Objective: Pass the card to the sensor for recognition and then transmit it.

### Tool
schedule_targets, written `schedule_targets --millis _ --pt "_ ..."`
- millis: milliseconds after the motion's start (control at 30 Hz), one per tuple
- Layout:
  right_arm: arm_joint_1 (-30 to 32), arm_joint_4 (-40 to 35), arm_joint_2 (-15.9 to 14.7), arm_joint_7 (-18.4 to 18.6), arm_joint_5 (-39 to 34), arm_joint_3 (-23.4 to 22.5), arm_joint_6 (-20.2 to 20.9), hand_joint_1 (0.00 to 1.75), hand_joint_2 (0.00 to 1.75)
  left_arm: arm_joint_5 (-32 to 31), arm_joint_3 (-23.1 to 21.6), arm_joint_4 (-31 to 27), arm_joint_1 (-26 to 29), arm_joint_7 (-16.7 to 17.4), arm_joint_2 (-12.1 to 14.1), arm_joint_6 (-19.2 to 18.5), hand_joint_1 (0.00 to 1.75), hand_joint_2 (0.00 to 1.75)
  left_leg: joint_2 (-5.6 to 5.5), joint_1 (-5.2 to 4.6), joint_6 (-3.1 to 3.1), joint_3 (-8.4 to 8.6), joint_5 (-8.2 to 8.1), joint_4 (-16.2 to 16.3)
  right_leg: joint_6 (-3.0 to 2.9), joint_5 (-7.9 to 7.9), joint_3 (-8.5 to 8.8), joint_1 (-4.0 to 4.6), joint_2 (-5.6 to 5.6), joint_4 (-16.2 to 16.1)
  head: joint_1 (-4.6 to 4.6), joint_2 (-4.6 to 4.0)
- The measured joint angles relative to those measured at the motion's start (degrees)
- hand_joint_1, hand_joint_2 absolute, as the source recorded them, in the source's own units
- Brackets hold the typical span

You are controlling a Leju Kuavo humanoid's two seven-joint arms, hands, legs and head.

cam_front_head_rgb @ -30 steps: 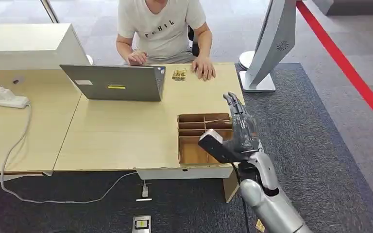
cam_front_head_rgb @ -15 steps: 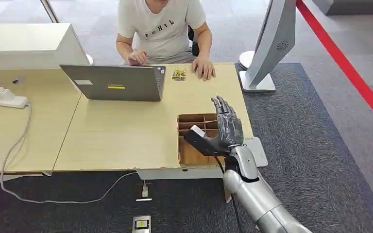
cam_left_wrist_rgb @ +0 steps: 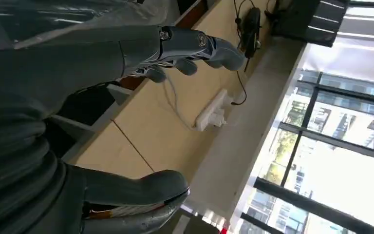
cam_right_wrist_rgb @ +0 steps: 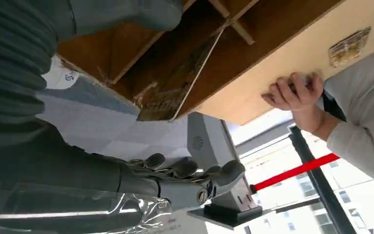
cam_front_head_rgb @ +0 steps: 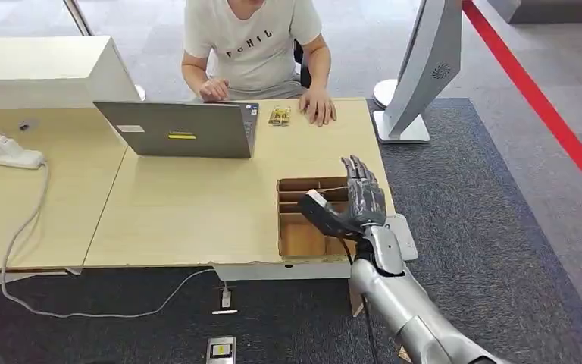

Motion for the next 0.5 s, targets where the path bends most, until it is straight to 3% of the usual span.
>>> schedule_targets --millis 267,500 --pt "2.61 -4.67 -4.42 3.15 0.72 -2.34 0.65 0.38 1.75 1.09 0.09 0.00 0.03 0.00 0.31 -4.20 0.00 1.75 0.02 -0.02 0.01 0.01 -0.01 0.01 0.01 0.01 -0.01 -0.01 0.02 -0.02 0.00 0.00" --pt "6.68 -12.13 -7.67 4.68 2.23 -4.33 2.88 0.19 1.75 1.99 0.26 0.00 0.02 0.00 0.31 -7.43 0.00 1.75 0.02 -0.01 0.01 0.01 -0.02 0.01 0.01 0.01 0.00 -0.01 0.03 -0.01 0.00 0.00"
